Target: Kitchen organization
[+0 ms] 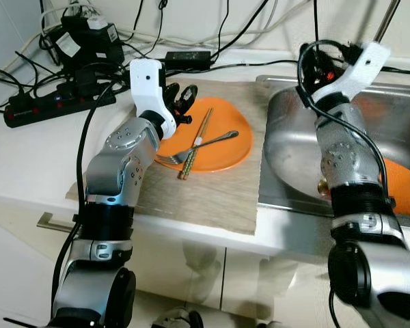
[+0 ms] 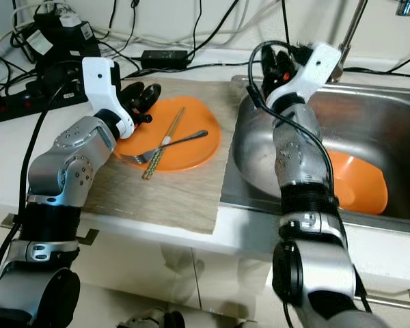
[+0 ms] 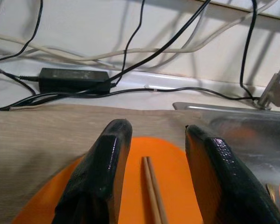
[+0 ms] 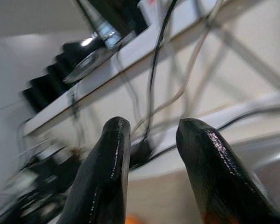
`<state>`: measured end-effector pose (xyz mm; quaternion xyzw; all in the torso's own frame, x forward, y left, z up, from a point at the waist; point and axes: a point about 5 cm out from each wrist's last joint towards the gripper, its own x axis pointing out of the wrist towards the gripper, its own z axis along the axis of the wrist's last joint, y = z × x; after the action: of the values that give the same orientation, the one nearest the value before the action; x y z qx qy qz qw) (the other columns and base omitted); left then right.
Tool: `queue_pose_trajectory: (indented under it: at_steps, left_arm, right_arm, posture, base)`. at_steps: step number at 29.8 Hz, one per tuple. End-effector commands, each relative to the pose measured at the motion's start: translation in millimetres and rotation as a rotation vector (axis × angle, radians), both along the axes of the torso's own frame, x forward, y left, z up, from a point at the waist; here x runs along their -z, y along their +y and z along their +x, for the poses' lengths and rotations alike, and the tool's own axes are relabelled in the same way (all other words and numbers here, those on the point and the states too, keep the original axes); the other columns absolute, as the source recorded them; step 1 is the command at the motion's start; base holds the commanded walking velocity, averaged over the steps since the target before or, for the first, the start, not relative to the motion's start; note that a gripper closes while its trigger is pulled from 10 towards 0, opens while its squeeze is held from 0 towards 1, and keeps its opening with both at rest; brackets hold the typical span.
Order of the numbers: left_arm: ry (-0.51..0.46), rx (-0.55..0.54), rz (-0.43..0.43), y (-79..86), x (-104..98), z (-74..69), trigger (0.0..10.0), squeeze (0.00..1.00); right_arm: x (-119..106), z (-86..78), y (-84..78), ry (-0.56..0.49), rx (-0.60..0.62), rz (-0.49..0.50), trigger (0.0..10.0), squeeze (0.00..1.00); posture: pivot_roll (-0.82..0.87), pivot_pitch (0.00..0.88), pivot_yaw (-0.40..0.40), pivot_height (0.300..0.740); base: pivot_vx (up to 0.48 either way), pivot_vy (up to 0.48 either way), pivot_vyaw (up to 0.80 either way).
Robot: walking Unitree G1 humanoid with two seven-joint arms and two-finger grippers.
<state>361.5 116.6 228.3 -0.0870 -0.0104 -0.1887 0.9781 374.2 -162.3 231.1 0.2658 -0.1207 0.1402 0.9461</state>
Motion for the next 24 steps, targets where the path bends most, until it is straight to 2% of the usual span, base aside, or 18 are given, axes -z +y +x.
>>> queue_pose_trajectory:
  at_steps: [1, 9, 12, 16, 19, 24]
  left_arm:
    - [0.002, -0.015, 0.020, 3.4, 3.1, 0.7, 10.0, 0.00]
    - [0.023, -0.013, 0.054, 4.0, 7.9, -1.9, 10.0, 0.00]
    - [0.058, 0.004, 0.104, 3.5, 13.0, -4.5, 10.0, 0.00]
    - [0.159, 0.039, 0.168, 1.9, 23.5, -7.6, 10.0, 0.00]
    - [0.217, 0.073, 0.186, -0.2, 26.5, -7.8, 10.0, 0.00]
    - [0.245, 0.116, 0.192, -6.0, 22.3, -4.2, 10.0, 0.00]
  right_arm:
    - [-2.0, -7.2, 8.6, 0.010, -0.084, 0.037, 10.0, 0.00]
    - [4.9, -25.1, 23.2, 0.063, -0.219, 0.121, 10.0, 0.00]
    - [8.5, -28.8, 23.8, 0.088, -0.228, 0.139, 10.0, 0.00]
    - [10.7, -30.6, 26.1, 0.098, -0.228, 0.147, 10.0, 0.00]
    - [11.4, -31.6, 28.1, 0.109, -0.229, 0.149, 10.0, 0.00]
    - [10.5, -33.7, 30.1, 0.112, -0.231, 0.143, 10.0, 0.00]
  posture:
    - [-0.03, 0.000, 0.051, 0.740]
    - [-0.03, 0.000, 0.025, 0.740]
    - [-0.03, 0.000, 0.029, 0.740]
    - [-0.02, 0.000, 0.036, 0.740]
    - [-0.02, 0.000, 0.042, 0.740]
    - [-0.03, 0.000, 0.044, 0.740]
  base:
    - [0.000, 0.000, 0.00]
    - [0.000, 0.000, 0.00]
    - [0.000, 0.000, 0.00]
    - [0.000, 0.000, 0.00]
    - [0.000, 0.000, 0.00]
    - [0.000, 0.000, 0.00]
